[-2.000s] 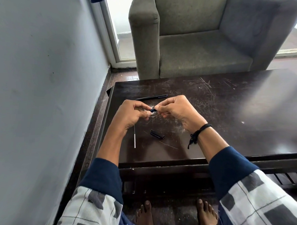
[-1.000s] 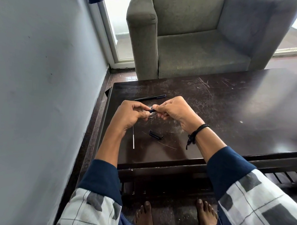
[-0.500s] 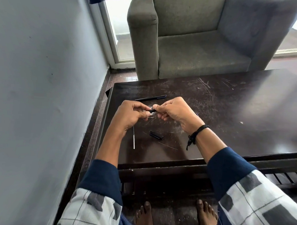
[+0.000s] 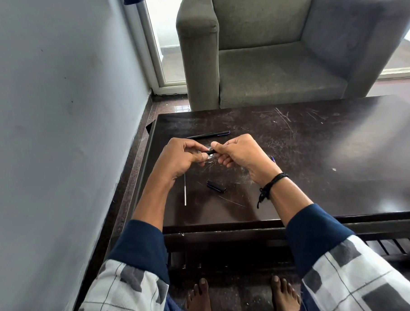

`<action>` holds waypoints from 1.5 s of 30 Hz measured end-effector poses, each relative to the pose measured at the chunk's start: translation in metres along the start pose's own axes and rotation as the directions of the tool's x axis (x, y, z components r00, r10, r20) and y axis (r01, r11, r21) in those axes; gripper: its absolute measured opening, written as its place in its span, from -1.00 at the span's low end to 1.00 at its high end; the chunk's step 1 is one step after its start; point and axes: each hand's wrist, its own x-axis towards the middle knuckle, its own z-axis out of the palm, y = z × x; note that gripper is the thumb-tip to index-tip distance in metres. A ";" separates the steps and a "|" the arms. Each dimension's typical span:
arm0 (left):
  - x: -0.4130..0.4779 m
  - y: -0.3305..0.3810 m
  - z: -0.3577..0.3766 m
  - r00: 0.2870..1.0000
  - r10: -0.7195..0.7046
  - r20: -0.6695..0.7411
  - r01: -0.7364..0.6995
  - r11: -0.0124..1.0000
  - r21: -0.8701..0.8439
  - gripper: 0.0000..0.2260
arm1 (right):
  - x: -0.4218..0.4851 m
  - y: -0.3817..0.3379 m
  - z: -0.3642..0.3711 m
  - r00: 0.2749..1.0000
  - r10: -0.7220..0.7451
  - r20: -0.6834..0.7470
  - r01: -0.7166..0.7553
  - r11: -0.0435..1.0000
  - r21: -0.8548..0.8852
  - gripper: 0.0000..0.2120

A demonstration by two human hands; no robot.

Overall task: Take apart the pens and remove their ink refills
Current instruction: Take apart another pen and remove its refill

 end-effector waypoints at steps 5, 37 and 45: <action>0.001 -0.003 -0.001 1.000 0.004 -0.006 -0.004 0.999 0.036 -0.86 | -0.001 -0.002 -0.002 0.999 -0.037 0.002 0.037 0.998 0.054 -0.74; 0.000 0.001 0.003 1.000 0.016 -0.003 -0.015 0.999 0.046 -0.90 | -0.004 -0.006 0.000 1.000 0.011 -0.003 -0.011 0.998 -0.062 -0.76; 0.003 -0.002 0.003 1.000 -0.012 -0.028 0.014 0.997 0.080 -0.90 | -0.004 -0.005 0.000 0.998 -0.061 -0.001 0.061 0.998 -0.025 -0.87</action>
